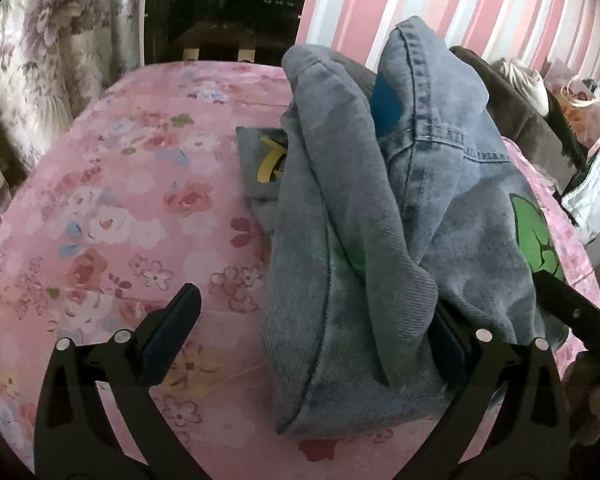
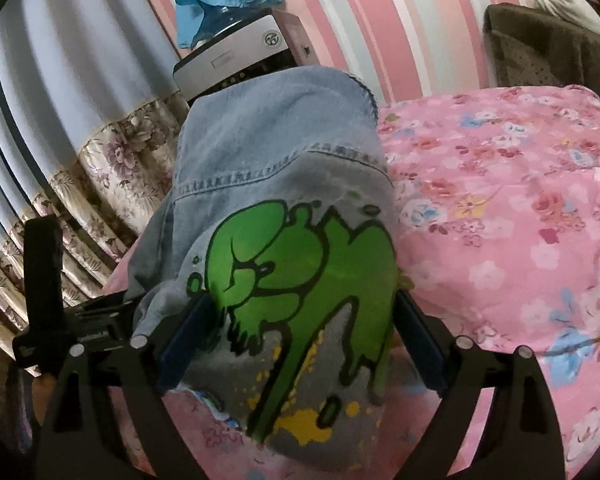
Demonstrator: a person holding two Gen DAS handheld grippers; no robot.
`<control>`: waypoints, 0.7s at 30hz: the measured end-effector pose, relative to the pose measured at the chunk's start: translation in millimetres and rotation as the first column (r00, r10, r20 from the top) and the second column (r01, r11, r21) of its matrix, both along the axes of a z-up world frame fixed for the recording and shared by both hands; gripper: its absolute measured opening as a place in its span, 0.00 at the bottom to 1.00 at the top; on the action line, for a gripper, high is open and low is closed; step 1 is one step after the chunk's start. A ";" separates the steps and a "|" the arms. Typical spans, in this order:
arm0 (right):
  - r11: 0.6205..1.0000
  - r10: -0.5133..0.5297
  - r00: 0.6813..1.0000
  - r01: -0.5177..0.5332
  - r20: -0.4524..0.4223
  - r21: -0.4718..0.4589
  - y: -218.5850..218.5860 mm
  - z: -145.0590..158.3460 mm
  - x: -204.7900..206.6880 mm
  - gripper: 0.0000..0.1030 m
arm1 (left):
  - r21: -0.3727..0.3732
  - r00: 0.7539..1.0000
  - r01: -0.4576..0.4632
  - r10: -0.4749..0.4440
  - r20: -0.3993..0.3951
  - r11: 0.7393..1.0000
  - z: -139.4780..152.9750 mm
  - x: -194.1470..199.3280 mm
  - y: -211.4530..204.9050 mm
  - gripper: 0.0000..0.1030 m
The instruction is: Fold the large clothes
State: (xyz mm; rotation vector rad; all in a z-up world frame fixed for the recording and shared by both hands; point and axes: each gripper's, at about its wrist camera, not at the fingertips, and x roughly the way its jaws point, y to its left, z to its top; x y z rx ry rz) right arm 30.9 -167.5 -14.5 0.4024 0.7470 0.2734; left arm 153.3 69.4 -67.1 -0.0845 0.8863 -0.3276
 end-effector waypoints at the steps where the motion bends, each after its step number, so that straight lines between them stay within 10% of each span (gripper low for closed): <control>1: 1.000 0.005 1.000 -0.005 -0.003 -0.002 0.3 -0.3 1.3 0.88 | -0.008 1.000 0.002 -0.002 -0.009 1.000 -1.2 1.2 0.5 0.97; 5: 1.000 0.027 0.999 -0.028 -0.018 -0.010 1.7 1.2 6.7 0.86 | -0.016 0.999 0.016 -0.017 -0.045 1.000 -3.9 7.4 -1.4 0.96; 10: 0.996 0.076 0.997 -0.076 -0.007 -0.040 -0.5 6.2 8.4 0.71 | -0.127 0.989 0.107 -0.118 -0.087 0.986 -1.2 9.2 -7.3 0.48; 21: 0.966 0.188 0.969 -0.154 0.161 -0.206 -33.0 36.6 9.5 0.45 | -0.059 0.998 0.053 -0.052 0.024 0.997 19.8 -1.5 -63.3 0.40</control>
